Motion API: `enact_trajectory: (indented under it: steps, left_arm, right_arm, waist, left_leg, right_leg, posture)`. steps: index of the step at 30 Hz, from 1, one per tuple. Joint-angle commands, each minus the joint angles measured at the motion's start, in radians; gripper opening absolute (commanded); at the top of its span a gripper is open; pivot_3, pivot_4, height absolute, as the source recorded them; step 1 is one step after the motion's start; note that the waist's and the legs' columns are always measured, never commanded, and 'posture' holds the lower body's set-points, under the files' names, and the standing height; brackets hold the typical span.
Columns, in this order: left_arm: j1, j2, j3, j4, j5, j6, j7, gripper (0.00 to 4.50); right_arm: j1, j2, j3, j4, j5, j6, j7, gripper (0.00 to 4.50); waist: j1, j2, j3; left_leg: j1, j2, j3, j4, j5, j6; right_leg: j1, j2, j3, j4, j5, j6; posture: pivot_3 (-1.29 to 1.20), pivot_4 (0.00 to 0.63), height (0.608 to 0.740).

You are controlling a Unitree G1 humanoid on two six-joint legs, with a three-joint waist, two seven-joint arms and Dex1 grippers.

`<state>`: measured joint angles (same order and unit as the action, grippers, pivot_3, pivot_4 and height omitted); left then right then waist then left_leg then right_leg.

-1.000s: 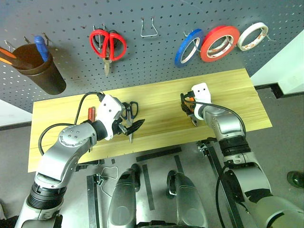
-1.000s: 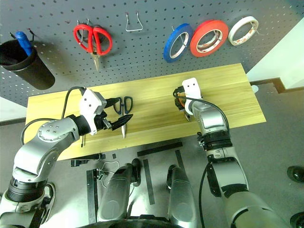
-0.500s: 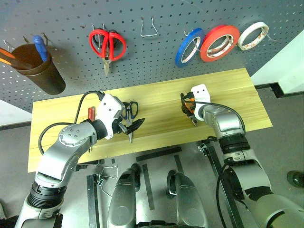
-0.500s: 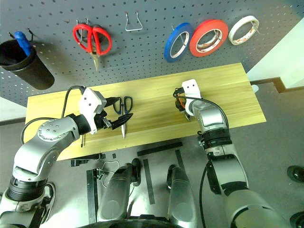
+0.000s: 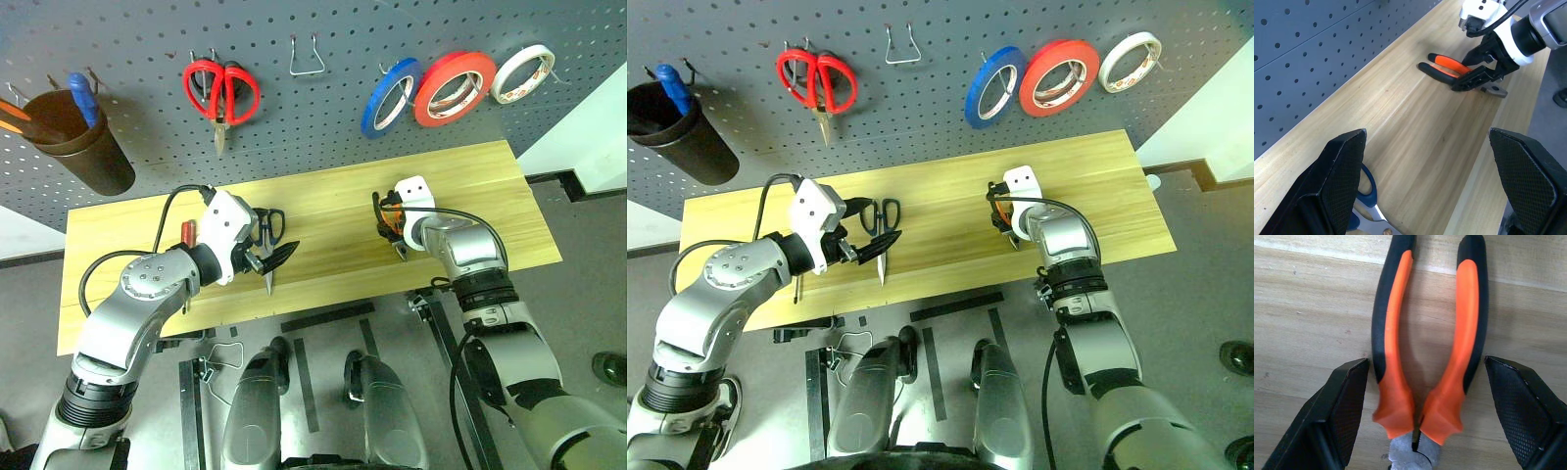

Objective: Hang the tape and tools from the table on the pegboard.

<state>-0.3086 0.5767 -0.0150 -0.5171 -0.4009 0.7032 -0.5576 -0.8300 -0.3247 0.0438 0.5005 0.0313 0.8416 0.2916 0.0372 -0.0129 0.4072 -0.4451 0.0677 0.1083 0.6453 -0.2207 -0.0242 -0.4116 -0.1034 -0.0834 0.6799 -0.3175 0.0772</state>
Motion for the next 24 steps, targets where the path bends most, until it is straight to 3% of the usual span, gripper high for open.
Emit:
enact_trajectory:
  steps: [1,3,15,24]
  left_arm:
    - [0.002,-0.002,0.018,-0.025,0.004,-0.024,0.006,4.17]
    - [0.002,-0.001,0.019,-0.025,0.004,-0.025,0.006,4.17]
    - [-0.008,-0.001,0.014,-0.008,0.007,-0.040,0.009,4.17]
    - [-0.017,-0.001,0.012,0.009,0.013,-0.059,0.005,4.17]
  right_arm:
    - [-0.014,-0.008,0.000,-0.018,-0.008,0.001,0.004,3.03]
    - [-0.013,-0.008,0.000,-0.020,-0.010,0.001,0.005,2.61]
    - [-0.005,-0.007,-0.003,-0.062,-0.010,-0.058,0.016,2.61]
    - [0.046,-0.042,-0.040,-0.409,0.036,0.060,0.063,2.61]
  waist:
    - [0.000,0.000,0.000]
    - [0.001,0.000,0.000]
    - [0.000,0.000,0.000]
    - [0.002,0.000,0.000]
  left_leg:
    - [0.000,0.000,0.000,0.000,0.000,0.000]
    - [0.000,0.000,0.000,0.000,0.000,0.000]
    - [-0.001,0.000,0.000,0.000,0.000,0.000]
    - [-0.017,-0.001,0.000,0.001,0.001,-0.001]
  right_leg:
    - [0.000,0.000,0.000,0.000,0.000,0.000]
    - [0.000,0.000,0.000,0.000,0.000,0.000]
    - [-0.001,0.000,0.000,0.000,0.000,0.000]
    - [-0.016,0.000,-0.001,0.001,0.000,0.000]
  posture:
    - [0.11,0.427,0.740]
    - [0.11,0.427,0.740]
    - [0.11,0.414,0.740]
    - [0.11,0.397,0.740]
